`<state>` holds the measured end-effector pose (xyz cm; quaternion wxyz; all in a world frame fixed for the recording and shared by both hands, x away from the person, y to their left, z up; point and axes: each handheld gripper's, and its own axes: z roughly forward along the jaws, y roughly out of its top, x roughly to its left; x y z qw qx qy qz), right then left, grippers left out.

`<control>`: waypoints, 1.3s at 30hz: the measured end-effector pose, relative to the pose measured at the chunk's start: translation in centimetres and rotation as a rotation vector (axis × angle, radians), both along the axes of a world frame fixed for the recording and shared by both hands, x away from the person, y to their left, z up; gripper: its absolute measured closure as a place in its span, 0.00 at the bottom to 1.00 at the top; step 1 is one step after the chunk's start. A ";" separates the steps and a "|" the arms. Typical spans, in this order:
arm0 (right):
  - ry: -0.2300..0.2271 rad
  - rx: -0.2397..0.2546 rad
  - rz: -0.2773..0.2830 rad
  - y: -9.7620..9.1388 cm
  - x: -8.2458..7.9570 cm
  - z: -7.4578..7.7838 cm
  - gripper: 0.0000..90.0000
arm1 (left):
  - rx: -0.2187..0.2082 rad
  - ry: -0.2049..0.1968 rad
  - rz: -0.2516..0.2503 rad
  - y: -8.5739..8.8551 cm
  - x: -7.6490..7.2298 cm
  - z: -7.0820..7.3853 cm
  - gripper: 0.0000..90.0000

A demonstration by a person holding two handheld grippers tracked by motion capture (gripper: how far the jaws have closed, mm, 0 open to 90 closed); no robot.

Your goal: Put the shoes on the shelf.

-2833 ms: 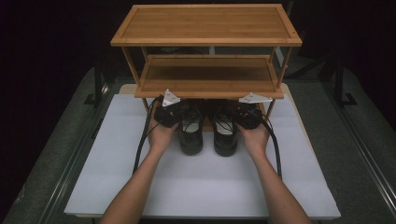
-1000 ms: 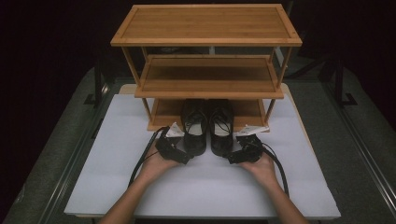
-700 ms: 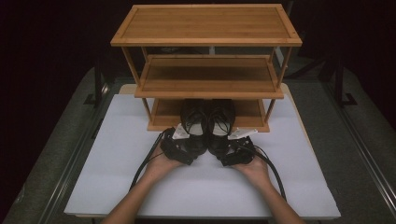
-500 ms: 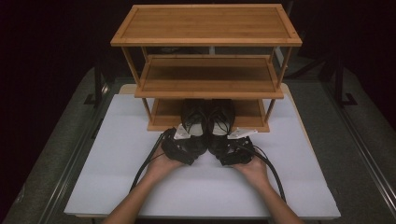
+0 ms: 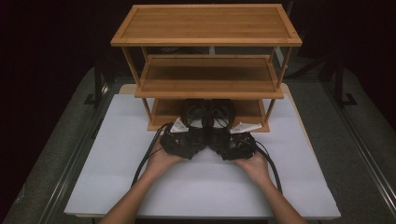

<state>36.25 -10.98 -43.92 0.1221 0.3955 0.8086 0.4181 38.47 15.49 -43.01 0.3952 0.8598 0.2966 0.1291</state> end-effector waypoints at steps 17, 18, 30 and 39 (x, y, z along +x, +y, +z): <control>0.001 0.037 -0.038 -0.7 5.4 0.1 0.12 | -0.013 -0.021 0.034 -0.9 5.4 0.0 0.01; -0.009 0.031 -0.038 -0.7 5.7 0.0 0.12 | -0.015 -0.020 0.038 -0.9 5.7 -0.1 0.01; -0.020 -0.015 -0.062 0.2 8.4 -0.7 0.12 | -0.048 0.001 0.108 -1.1 8.5 -1.1 0.00; -0.004 -0.035 -0.063 0.2 9.0 -1.5 0.11 | -0.022 0.013 0.081 -0.9 9.2 -1.9 0.00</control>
